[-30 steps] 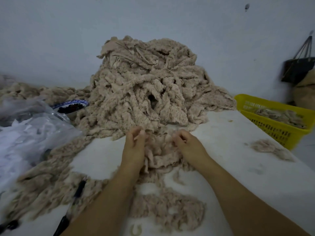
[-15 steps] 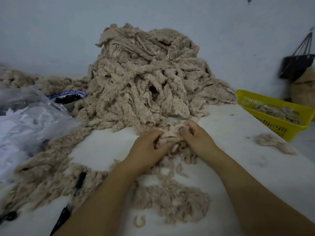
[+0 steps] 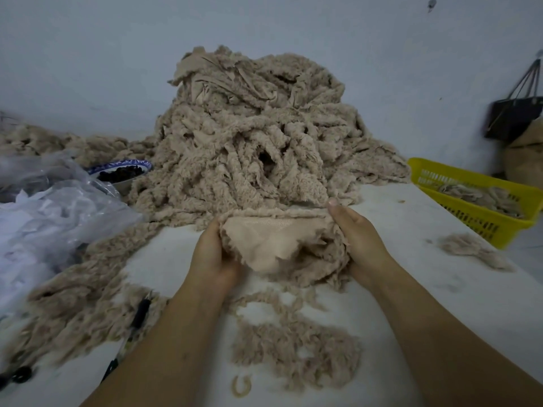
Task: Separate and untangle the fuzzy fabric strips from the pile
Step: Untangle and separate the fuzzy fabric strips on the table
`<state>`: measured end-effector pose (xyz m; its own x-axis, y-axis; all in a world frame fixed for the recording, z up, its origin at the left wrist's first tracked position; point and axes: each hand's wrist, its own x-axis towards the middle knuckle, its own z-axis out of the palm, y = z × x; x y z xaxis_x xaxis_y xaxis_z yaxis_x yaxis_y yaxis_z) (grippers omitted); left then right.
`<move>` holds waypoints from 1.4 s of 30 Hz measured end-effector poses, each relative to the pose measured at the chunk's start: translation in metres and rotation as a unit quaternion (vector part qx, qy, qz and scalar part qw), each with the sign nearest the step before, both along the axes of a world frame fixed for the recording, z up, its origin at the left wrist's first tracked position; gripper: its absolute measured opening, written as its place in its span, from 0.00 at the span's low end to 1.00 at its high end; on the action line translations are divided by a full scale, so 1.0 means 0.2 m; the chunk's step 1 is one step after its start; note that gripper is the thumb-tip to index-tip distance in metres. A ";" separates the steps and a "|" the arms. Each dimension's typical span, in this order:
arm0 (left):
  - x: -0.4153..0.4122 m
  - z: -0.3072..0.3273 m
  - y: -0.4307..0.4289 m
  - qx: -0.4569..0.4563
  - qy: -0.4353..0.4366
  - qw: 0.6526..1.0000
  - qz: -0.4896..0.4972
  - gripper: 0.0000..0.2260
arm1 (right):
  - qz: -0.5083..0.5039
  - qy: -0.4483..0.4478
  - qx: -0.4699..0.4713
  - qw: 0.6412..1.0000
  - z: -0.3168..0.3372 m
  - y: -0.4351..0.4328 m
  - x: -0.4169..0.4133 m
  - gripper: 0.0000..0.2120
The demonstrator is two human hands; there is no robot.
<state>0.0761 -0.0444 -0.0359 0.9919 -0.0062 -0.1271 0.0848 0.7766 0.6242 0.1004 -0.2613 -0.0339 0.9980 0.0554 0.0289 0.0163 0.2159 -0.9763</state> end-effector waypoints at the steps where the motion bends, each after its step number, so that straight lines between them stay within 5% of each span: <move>1: 0.01 0.00 0.01 -0.021 0.008 1.000 0.014 0.21 | 0.005 0.016 0.030 0.999 0.00 0.00 0.00 0.30; 5: 0.04 0.00 0.05 -0.055 0.042 0.996 0.057 0.16 | 0.013 0.048 0.128 0.991 0.02 -0.02 0.00 0.29; 8: 0.03 -0.02 0.02 0.130 0.045 0.988 0.076 0.12 | 0.027 0.056 0.166 0.984 0.02 -0.03 0.00 0.27; 9: 0.01 -0.01 0.00 0.251 0.022 0.963 0.097 0.10 | 0.034 0.054 0.164 0.984 0.02 -0.03 0.00 0.28; 11: -0.01 -0.01 -0.06 0.493 -0.079 0.853 0.150 0.11 | 0.049 0.037 0.146 0.987 0.02 -0.01 0.00 0.27; 13: -0.03 -0.01 -0.12 0.615 -0.202 0.748 0.144 0.15 | 0.063 0.005 0.111 0.992 0.02 0.02 -0.02 0.24; 18: -0.07 -0.06 -0.22 0.654 -0.262 0.705 0.079 0.11 | 0.089 -0.078 -0.066 0.991 0.00 0.10 -0.07 0.25; 21: -0.06 -0.04 -0.19 0.631 -0.183 0.744 0.118 0.13 | 0.115 -0.104 -0.210 0.965 -0.01 0.11 -0.06 0.20; 25: -0.05 -0.02 -0.15 0.451 -0.062 0.879 0.145 0.16 | 0.058 -0.133 -0.341 0.929 -0.06 0.10 -0.02 0.10; 27: -0.04 -0.01 -0.12 0.343 -0.061 0.928 0.135 0.08 | 0.003 -0.126 -0.319 0.939 -0.07 0.09 0.00 0.11; 31: -0.02 0.02 -0.08 0.216 -0.013 0.969 0.119 0.09 | -0.021 -0.073 -0.197 0.977 -0.05 0.05 0.00 0.09; 34: -0.01 0.02 -0.06 0.118 0.035 0.990 0.074 0.08 | 0.021 0.004 0.005 1.000 -0.02 0.04 0.00 0.07; 38: -0.01 0.03 -0.05 0.009 0.049 0.999 0.019 0.07 | 0.053 0.053 0.090 0.993 -0.01 0.03 0.01 0.19; 42: -0.02 0.02 -0.07 0.062 0.009 0.998 -0.014 0.14 | 0.060 0.071 0.096 0.991 0.00 0.07 0.00 0.24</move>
<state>0.0725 -0.0576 -0.0328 0.9890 -0.0172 -0.1471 0.1182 0.6904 0.7137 0.0996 -0.2475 -0.0336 0.9792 0.1815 -0.0907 -0.1564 0.3907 -0.9071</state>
